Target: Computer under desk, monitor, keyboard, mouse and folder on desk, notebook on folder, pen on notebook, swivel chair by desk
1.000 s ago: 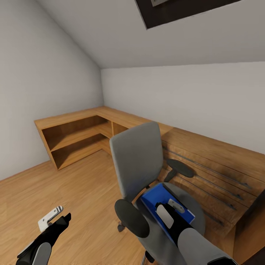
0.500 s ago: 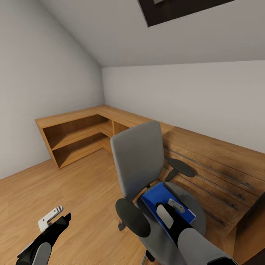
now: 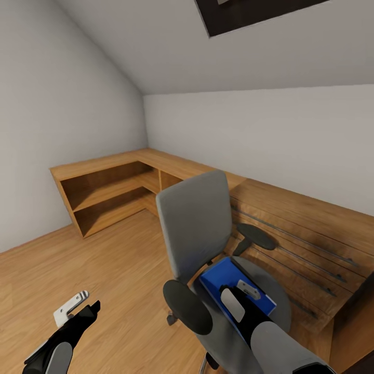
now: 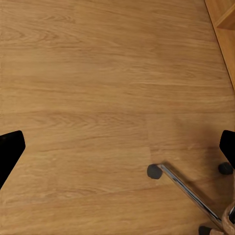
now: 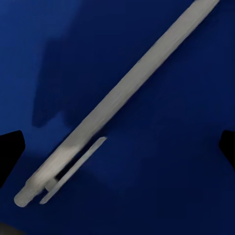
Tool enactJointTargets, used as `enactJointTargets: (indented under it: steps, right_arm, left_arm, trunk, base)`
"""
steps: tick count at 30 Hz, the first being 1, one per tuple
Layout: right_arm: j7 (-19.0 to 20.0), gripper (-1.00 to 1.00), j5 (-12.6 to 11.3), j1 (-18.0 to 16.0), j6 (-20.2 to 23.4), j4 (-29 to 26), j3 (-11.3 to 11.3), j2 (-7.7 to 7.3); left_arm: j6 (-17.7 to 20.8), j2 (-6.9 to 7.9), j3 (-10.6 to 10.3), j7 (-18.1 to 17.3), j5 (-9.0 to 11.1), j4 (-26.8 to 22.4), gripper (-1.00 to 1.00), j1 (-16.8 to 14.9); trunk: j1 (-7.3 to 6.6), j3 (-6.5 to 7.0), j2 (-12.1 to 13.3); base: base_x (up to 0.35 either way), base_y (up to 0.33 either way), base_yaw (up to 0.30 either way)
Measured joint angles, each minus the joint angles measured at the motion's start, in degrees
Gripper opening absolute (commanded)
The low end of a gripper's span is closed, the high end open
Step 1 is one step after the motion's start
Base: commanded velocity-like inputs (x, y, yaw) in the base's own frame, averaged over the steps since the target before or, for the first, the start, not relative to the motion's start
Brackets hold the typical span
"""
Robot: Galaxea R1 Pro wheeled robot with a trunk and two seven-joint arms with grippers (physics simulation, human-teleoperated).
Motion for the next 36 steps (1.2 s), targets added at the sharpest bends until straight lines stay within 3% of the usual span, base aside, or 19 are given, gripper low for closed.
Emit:
enactJointTargets:
  steps: [4,5,36]
  right_arm:
    - [-0.01,1.00,-0.10,0.00,0.00,-0.08,-0.12,-0.01]
    - [-0.01,-1.00,-0.11,0.00,0.00,-0.10,-0.17,-0.01]
    - [-0.13,-1.00,-0.14,0.00,0.50,-0.37,-0.37,-0.04]
  left_arm:
    - [0.00,0.00,0.00,0.00,0.00,0.00,1.00,0.00]
    - [0.00,0.00,0.00,0.00,0.00,0.00,1.00,0.00]
    - [0.00,0.00,0.09,0.00,0.00,0.00,1.00,0.00]
  trunk:
    - [0.00,0.00,0.00]
    - [0.00,0.00,0.00]
    - [0.00,0.00,0.00]
  base:
    - [0.000,0.000,0.000]
    - [0.000,0.000,0.000]
    - [0.000,0.000,0.000]
